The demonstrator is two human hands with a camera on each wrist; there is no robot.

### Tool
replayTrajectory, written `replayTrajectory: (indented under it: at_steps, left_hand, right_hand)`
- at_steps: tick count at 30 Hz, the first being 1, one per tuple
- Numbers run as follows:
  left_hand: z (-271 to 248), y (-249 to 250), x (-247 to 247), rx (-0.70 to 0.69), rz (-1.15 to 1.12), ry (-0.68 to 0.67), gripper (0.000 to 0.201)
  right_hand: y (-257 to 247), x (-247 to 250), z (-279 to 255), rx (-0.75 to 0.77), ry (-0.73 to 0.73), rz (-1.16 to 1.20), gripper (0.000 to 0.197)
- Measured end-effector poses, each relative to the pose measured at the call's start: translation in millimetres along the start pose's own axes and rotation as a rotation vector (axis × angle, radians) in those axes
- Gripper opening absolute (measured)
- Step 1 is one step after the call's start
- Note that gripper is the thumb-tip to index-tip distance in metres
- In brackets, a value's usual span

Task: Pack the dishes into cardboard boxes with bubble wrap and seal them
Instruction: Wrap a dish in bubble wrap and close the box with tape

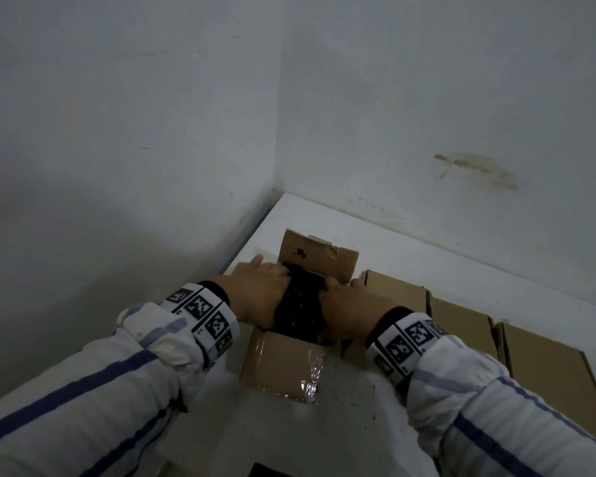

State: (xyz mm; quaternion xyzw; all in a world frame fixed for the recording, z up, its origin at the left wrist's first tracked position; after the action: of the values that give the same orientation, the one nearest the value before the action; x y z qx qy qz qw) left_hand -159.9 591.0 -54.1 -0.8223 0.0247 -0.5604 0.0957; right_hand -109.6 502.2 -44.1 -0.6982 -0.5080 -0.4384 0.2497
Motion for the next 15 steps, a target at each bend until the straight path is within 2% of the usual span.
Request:
replayTrajectory:
  at_steps: [2, 4, 9, 12, 15]
  left_hand:
    - [-1.2, 1.2, -2.0, -0.001, 0.033, -0.026, 0.078]
    - [-2.5, 4.9, -0.2, 0.019, 0.100, 0.037, 0.072]
    - [0.9, 16.7, -0.5, 0.052, 0.198, 0.143, 0.054]
    - [6.3, 23.0, 3.5, 0.027, 0.177, 0.209, 0.040]
    - [6.0, 20.7, 5.0, 0.014, 0.119, 0.220, 0.039]
  right_hand:
    - [0.3, 1.1, 2.0, -0.001, -0.050, -0.001, 0.067]
    - [-4.0, 1.8, 3.3, 0.008, -0.058, -0.047, 0.062]
    - [-14.3, -0.5, 10.3, -0.037, 0.115, -0.041, 0.032]
    - [-15.2, -3.8, 14.5, -0.075, 0.173, -0.049, 0.033]
    - [-11.4, -5.3, 13.0, -0.047, 0.141, 0.011, 0.043]
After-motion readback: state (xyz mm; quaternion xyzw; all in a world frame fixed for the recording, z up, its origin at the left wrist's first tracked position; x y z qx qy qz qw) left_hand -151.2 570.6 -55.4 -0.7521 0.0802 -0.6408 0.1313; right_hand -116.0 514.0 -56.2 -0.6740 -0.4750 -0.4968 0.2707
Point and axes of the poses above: each hand's wrist, its own z-axis towards the middle knuckle, its own x-axis out of the back of the hand, y = z × x, the point moved 8 cm from there along z, towards the middle knuckle, and after that the axes turned 7 degrees about z, right-handed, at the moved point
